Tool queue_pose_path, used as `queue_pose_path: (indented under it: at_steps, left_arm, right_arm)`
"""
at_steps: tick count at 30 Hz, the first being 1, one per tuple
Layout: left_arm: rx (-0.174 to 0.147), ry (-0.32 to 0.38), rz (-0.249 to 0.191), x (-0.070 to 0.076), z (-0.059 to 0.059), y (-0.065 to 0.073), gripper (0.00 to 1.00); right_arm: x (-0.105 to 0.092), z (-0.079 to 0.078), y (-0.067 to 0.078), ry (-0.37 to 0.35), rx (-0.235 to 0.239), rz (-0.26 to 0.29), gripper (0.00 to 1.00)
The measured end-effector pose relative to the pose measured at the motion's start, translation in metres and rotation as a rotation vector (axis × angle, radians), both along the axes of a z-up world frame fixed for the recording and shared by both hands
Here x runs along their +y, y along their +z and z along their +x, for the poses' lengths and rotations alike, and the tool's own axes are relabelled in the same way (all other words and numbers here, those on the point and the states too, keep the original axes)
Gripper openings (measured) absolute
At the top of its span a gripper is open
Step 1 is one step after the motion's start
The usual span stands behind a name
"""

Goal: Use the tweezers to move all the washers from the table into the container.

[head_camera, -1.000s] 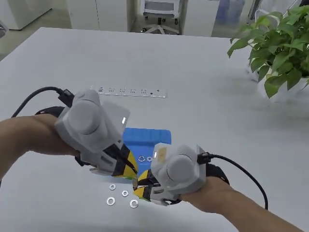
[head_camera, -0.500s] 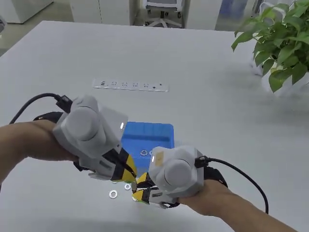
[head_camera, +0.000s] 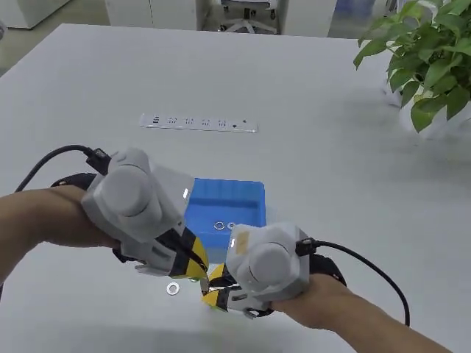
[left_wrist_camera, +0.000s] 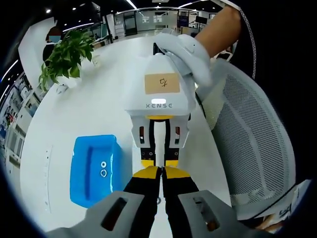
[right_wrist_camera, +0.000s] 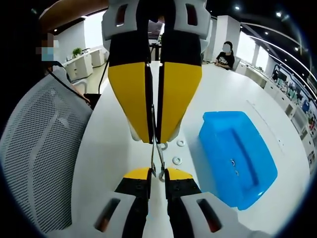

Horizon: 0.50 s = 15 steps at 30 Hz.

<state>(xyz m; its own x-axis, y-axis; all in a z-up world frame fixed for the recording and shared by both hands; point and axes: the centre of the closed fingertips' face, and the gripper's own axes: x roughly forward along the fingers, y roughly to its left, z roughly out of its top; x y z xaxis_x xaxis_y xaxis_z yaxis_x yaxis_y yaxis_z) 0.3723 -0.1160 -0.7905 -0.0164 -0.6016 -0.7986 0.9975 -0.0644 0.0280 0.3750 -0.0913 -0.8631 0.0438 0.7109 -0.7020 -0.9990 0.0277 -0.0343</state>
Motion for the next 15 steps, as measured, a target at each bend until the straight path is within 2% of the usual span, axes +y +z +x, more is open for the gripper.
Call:
queue_pose_path:
  at_steps: [15]
  left_arm:
    - [0.002,0.010,-0.007,-0.0014,0.0023,-0.0015,0.06]
  right_arm:
    - [0.0006,0.0023,-0.0022,-0.007,0.009,0.003,0.14]
